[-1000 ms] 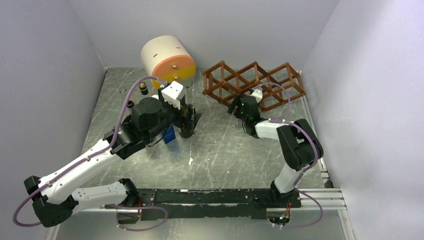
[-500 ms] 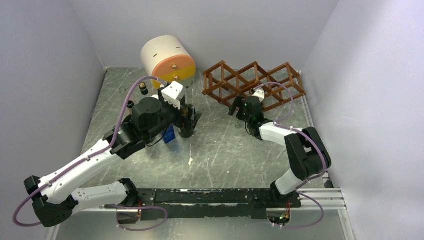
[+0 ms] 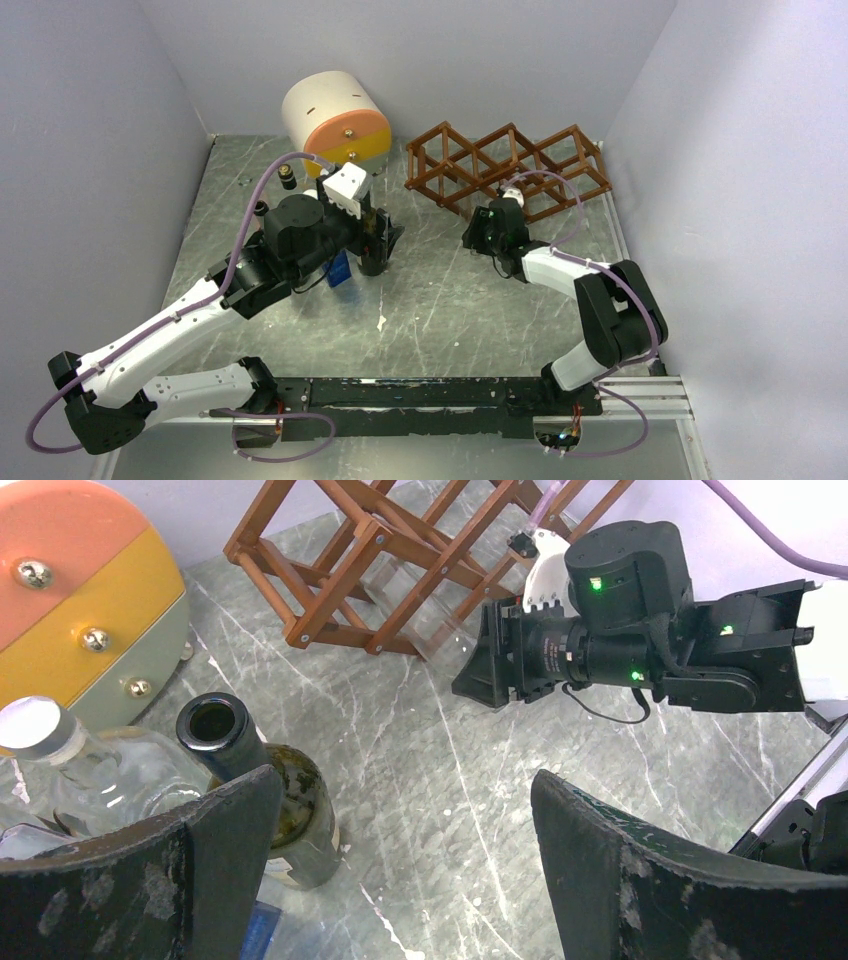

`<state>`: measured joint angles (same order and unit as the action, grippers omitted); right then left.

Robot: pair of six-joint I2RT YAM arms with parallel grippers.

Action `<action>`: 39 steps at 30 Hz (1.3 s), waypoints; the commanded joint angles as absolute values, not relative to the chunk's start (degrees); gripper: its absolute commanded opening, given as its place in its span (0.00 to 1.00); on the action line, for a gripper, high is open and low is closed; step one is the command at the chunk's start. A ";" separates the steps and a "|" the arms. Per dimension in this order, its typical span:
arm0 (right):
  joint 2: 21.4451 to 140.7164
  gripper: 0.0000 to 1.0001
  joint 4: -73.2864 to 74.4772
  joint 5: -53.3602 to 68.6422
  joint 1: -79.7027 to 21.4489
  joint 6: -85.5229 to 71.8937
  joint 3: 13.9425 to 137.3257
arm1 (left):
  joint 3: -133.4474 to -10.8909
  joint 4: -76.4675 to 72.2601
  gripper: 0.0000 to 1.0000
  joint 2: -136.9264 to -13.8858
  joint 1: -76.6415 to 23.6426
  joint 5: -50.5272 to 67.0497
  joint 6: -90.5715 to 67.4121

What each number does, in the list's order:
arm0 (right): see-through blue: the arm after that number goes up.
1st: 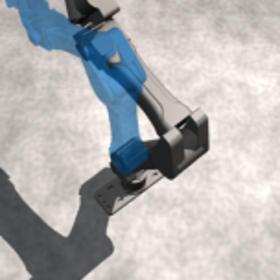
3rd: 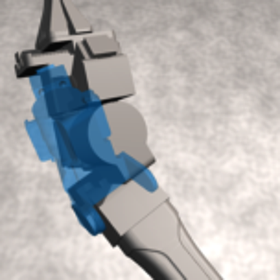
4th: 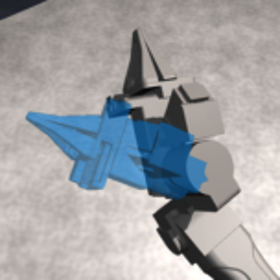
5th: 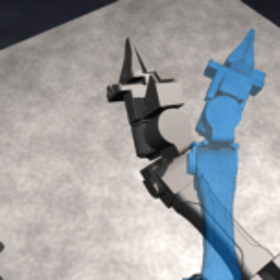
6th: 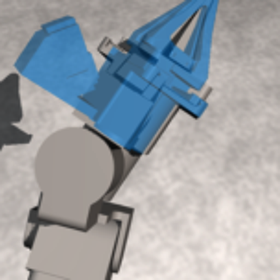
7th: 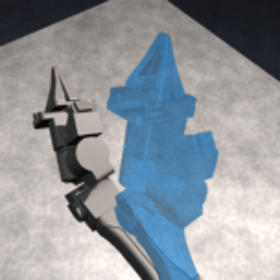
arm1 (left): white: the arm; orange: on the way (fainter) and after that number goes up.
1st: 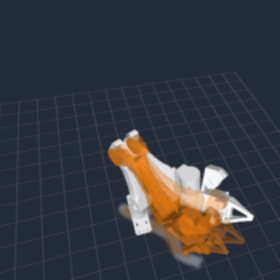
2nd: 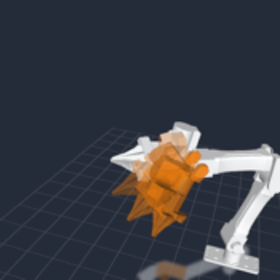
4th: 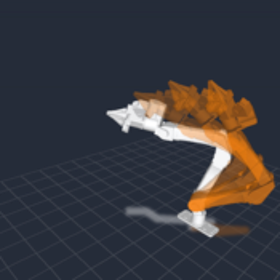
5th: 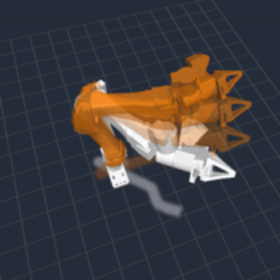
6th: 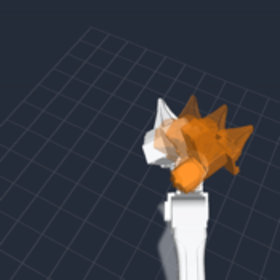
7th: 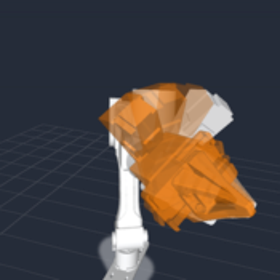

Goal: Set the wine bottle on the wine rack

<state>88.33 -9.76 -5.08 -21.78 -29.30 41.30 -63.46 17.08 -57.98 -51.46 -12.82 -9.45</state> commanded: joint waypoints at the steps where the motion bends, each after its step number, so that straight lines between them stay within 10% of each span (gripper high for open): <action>1: 90.38 0.45 -9.69 -3.68 -21.40 -28.64 42.69 | -63.67 17.43 0.98 -57.85 -51.15 -11.49 -9.58; 7: 92.32 0.15 -12.94 -3.03 -20.69 -30.08 44.14 | -63.70 17.22 0.98 -57.47 -51.15 -11.42 -9.94; 17: 94.07 0.06 -19.16 5.99 -17.76 -30.90 44.69 | -64.59 17.65 0.98 -58.13 -51.15 -11.39 -9.58; 28: 94.84 0.64 -17.67 9.27 -15.85 -33.38 44.79 | -65.80 17.56 0.98 -59.21 -51.15 -10.81 -9.16; 39: 80.98 0.75 -6.79 4.46 -15.91 -31.00 41.48 | -66.58 15.67 0.98 -59.05 -51.13 -13.63 -9.76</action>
<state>87.00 -12.03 6.66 -16.19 -32.29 42.81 -64.36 17.30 -59.42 -51.46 -12.10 -9.45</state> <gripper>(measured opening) 0.746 0.985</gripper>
